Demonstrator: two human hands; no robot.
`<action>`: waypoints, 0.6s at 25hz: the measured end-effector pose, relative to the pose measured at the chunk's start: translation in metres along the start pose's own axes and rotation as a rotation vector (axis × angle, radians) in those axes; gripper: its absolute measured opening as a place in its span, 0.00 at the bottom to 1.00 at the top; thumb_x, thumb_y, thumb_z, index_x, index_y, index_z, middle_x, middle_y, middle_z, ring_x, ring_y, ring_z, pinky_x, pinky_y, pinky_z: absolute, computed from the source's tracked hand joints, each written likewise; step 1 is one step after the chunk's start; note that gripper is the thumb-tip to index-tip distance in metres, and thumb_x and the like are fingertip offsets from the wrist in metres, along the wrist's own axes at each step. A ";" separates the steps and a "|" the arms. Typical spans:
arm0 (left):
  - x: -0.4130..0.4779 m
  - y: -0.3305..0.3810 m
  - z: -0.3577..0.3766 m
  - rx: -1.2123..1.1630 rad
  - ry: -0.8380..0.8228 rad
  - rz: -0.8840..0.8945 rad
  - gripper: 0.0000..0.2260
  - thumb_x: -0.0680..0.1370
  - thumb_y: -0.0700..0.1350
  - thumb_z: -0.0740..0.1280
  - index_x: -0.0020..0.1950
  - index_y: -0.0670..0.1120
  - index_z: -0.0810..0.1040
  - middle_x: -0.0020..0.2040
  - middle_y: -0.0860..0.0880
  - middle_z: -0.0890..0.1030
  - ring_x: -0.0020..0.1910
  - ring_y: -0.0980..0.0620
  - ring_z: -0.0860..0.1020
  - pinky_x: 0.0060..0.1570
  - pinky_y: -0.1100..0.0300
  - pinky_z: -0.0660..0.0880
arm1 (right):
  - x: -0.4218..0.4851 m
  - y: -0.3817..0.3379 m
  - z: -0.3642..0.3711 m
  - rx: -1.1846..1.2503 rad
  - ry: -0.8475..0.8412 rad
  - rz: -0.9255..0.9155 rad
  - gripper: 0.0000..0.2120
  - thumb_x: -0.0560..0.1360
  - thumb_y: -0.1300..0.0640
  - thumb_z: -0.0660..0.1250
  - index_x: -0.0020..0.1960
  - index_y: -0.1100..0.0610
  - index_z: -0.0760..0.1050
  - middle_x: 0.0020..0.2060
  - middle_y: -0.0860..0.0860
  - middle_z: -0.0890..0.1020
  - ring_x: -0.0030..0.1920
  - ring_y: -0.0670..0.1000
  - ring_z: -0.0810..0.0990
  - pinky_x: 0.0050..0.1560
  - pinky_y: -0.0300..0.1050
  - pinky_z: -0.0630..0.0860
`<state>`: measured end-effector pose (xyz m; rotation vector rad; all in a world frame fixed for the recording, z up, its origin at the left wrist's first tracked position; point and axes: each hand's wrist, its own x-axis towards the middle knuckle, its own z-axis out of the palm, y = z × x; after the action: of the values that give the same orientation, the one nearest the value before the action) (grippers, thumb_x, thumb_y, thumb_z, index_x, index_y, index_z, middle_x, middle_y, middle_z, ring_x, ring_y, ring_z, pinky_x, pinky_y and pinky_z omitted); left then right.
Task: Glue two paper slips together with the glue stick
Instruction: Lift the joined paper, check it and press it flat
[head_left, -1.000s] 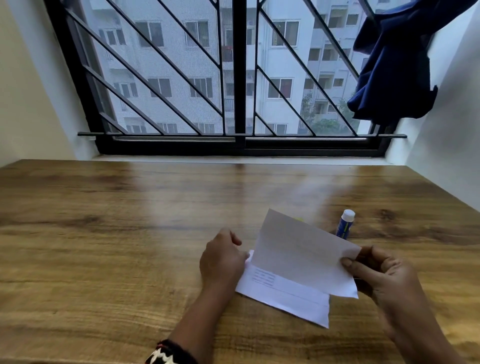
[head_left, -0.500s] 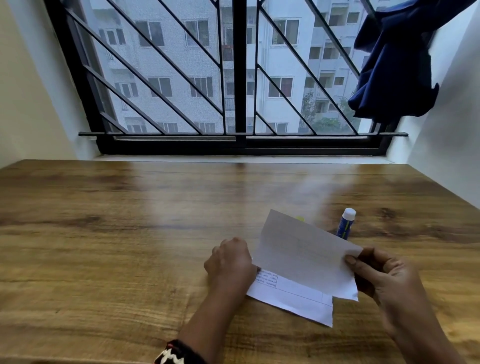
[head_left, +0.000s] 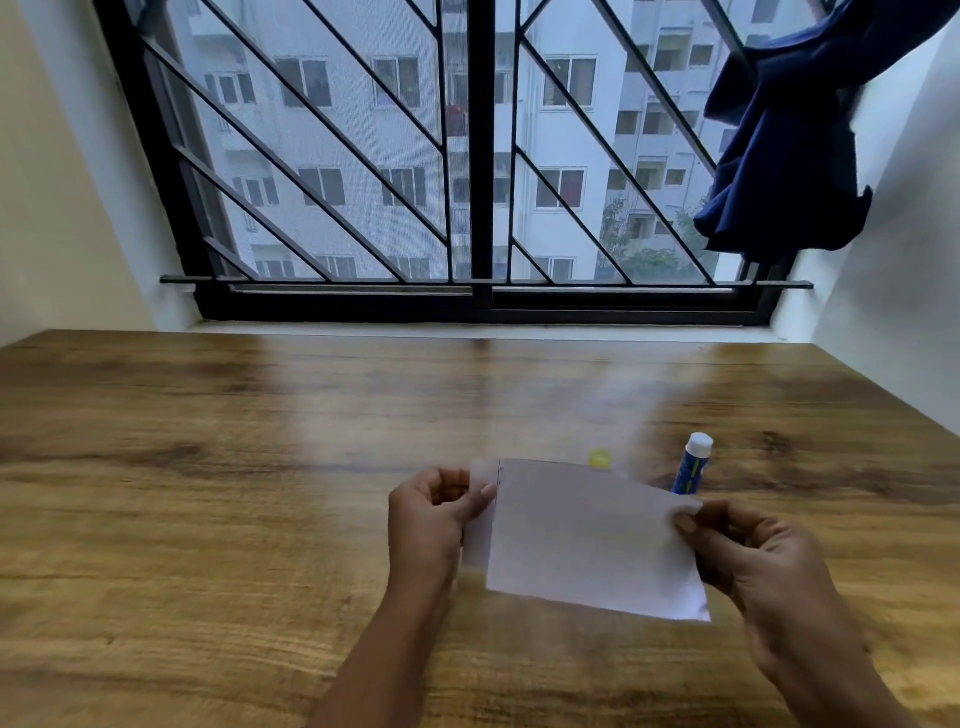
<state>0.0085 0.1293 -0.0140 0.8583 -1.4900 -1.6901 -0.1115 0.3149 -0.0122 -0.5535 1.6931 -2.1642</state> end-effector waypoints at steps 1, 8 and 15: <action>0.000 0.001 -0.001 -0.060 -0.007 -0.013 0.06 0.69 0.34 0.70 0.34 0.42 0.78 0.30 0.48 0.81 0.32 0.49 0.77 0.28 0.60 0.75 | 0.002 -0.001 0.005 0.009 -0.007 -0.014 0.11 0.67 0.71 0.66 0.31 0.59 0.81 0.27 0.50 0.85 0.28 0.47 0.82 0.27 0.35 0.77; -0.002 0.019 -0.012 -0.184 -0.092 0.029 0.21 0.69 0.25 0.65 0.25 0.49 0.79 0.24 0.51 0.81 0.22 0.53 0.76 0.25 0.62 0.71 | 0.014 -0.015 0.032 -0.027 -0.054 -0.152 0.14 0.60 0.69 0.70 0.43 0.55 0.81 0.25 0.48 0.82 0.27 0.44 0.80 0.27 0.34 0.76; 0.001 0.030 -0.019 -0.233 -0.123 0.109 0.18 0.70 0.29 0.65 0.26 0.47 0.79 0.25 0.50 0.82 0.23 0.52 0.75 0.25 0.63 0.69 | 0.017 -0.020 0.034 0.031 -0.061 -0.102 0.15 0.57 0.65 0.71 0.44 0.59 0.80 0.24 0.48 0.81 0.28 0.45 0.81 0.27 0.34 0.76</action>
<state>0.0266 0.1166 0.0132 0.5491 -1.3592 -1.8183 -0.1102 0.2825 0.0165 -0.7039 1.6293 -2.2162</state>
